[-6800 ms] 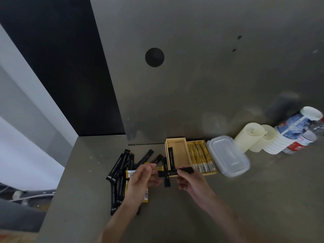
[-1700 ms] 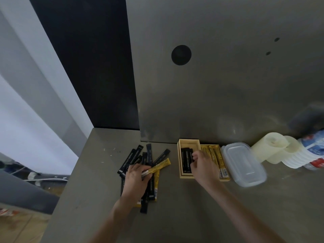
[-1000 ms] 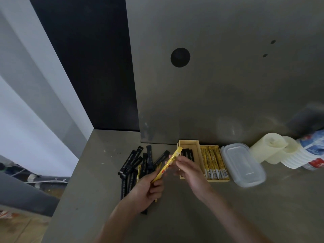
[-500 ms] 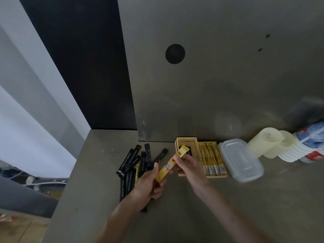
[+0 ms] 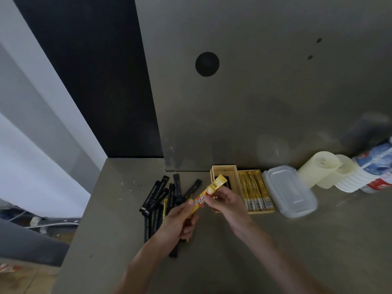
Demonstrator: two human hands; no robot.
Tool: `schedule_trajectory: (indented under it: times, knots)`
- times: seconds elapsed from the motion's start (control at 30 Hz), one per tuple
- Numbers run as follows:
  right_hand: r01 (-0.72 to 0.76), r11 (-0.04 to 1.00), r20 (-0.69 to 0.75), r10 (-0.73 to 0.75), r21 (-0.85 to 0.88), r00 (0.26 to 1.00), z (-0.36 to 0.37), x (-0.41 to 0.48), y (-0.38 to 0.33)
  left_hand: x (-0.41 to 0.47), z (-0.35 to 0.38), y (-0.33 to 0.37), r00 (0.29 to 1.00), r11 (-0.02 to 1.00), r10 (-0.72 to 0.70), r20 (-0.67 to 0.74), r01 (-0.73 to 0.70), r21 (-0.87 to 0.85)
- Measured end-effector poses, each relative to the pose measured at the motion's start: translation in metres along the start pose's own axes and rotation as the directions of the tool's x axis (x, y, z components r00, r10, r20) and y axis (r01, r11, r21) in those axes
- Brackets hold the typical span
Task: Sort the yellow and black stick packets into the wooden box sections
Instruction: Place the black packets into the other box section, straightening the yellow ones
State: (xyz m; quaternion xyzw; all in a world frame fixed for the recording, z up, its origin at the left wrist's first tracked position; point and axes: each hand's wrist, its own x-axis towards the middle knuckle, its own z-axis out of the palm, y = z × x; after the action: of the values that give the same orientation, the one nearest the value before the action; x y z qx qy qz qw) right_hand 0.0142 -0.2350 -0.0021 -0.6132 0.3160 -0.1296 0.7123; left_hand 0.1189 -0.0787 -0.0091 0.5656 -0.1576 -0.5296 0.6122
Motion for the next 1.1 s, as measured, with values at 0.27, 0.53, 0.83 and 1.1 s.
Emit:
schedule_trajectory:
  times: [0.27, 0.53, 0.83, 1.1]
  knots:
    - [-0.032, 0.999, -0.019, 0.033, 0.029, 0.999, -0.001, -0.001, 0.005, -0.001, 0.009, 0.001, 0.999, 0.991, 0.052, -0.004, -0.051, 0.126]
    - [-0.065, 0.996, -0.03, 0.067, 0.068, 0.997, -0.009, -0.005, 0.011, 0.0, 0.017, -0.001, 0.995, 0.951, 0.088, -0.044, -0.071, 0.3]
    - [-0.059, 0.977, 0.022, 0.056, 0.203, 0.998, -0.024, -0.009, 0.012, 0.006, 0.027, 0.0, 0.965, 0.965, 0.144, -0.221, -0.087, 0.249]
    - [-0.044, 0.89, 0.035, 0.032, 0.454, 0.999, -0.031, -0.008, 0.021, 0.004, 0.018, 0.001, 0.956, 0.968, 0.218, -0.197, -0.185, 0.171]
